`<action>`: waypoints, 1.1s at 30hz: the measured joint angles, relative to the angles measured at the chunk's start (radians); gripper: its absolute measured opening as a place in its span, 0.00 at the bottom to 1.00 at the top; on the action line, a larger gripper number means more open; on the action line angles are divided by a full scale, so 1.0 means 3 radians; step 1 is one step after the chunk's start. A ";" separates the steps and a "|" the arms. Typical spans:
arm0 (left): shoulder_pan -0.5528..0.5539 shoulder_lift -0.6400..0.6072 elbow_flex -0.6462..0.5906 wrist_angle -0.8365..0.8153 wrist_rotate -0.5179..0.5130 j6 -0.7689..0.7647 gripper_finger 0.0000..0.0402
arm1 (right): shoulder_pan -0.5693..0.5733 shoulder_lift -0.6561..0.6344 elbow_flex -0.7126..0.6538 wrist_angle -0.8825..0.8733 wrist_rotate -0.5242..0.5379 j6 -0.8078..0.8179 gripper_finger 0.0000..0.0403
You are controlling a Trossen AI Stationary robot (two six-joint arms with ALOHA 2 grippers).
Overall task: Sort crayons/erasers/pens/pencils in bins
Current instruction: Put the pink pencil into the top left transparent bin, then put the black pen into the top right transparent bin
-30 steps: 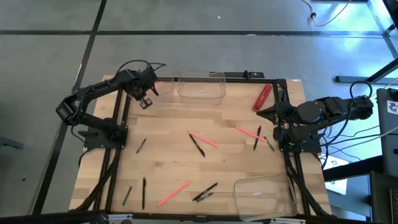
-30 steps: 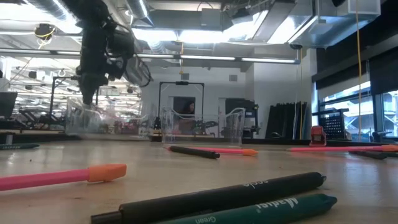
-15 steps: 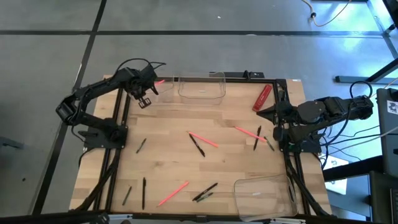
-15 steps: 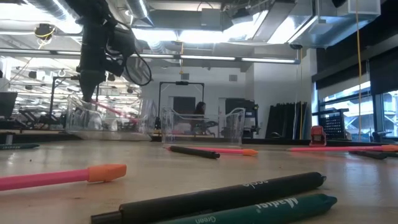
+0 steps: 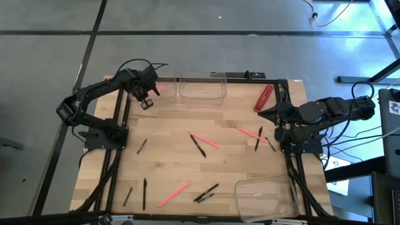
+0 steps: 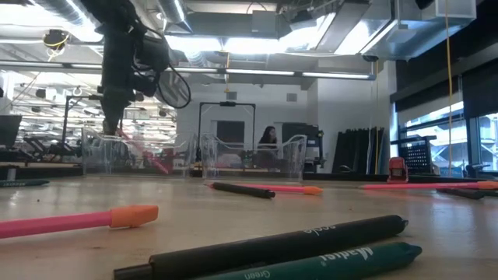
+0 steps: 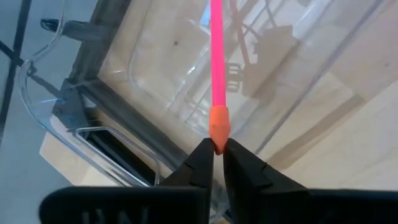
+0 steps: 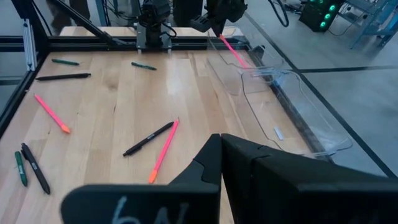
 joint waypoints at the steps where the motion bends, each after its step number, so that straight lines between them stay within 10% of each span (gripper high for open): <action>1: 0.0000 0.0000 -0.0010 0.0019 -0.0006 0.0000 0.08 | 0.0000 0.0001 0.0000 0.0000 0.0000 0.0000 0.01; 14: 0.0000 0.0000 -0.0035 0.0018 0.0009 -0.0315 0.21 | 0.0001 0.0000 0.0000 0.0000 0.0000 -0.0010 0.01; 21: -0.0073 -0.0164 -0.0039 0.0017 0.0672 -0.0849 0.20 | 0.0001 0.0000 0.0000 0.0007 0.0000 0.0004 0.01; 33: -0.1453 -0.1144 -0.0039 0.0077 0.0388 -0.2447 0.20 | 0.0001 0.0000 0.0000 0.0058 -0.0001 0.0011 0.01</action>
